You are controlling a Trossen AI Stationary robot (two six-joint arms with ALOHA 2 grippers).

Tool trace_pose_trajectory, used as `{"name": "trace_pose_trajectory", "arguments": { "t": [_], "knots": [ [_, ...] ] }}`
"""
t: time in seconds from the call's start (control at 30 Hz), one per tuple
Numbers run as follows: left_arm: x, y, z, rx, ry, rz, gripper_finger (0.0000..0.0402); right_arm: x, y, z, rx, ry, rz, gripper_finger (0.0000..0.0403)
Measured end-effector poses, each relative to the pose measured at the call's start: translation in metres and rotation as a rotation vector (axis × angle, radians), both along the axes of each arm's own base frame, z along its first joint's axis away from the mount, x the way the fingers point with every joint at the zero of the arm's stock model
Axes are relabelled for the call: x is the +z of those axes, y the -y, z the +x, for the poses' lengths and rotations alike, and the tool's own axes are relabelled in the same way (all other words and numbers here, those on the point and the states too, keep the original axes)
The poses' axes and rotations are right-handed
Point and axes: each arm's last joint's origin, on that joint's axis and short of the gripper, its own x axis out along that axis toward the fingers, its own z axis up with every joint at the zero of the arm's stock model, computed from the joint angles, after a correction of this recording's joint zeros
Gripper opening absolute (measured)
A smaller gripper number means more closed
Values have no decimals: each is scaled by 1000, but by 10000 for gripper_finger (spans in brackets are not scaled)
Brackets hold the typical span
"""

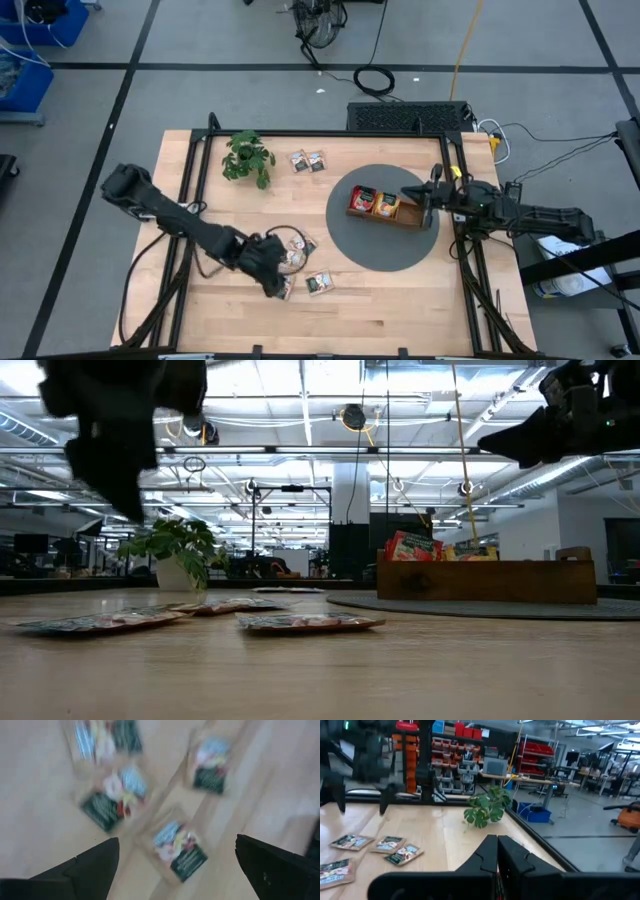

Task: Pick & Place Tea
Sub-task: Put the brown tea bag into the right section of the wooden organizer

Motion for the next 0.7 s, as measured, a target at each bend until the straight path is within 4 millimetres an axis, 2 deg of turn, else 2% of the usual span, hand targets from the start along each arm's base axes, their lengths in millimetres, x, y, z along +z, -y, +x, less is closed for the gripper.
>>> {"name": "trace_pose_trajectory", "arguments": {
  "t": [0.17, 0.33, 0.47, 0.7],
  "knots": [
    [-35, 8, 8, 92, -187, -121, 392, 0, 0, -3, 2, 23, -4, 0],
    [-61, 8, 15, 215, -325, -212, 392, 0, -1, -3, 3, 24, -3, 0],
    [-69, 9, 22, 264, -324, -247, 392, -1, -1, -3, 4, 21, -1, 0],
    [-72, 10, 35, 327, -202, -278, 392, -2, -1, -3, 4, 11, 1, 0]
  ]
}}
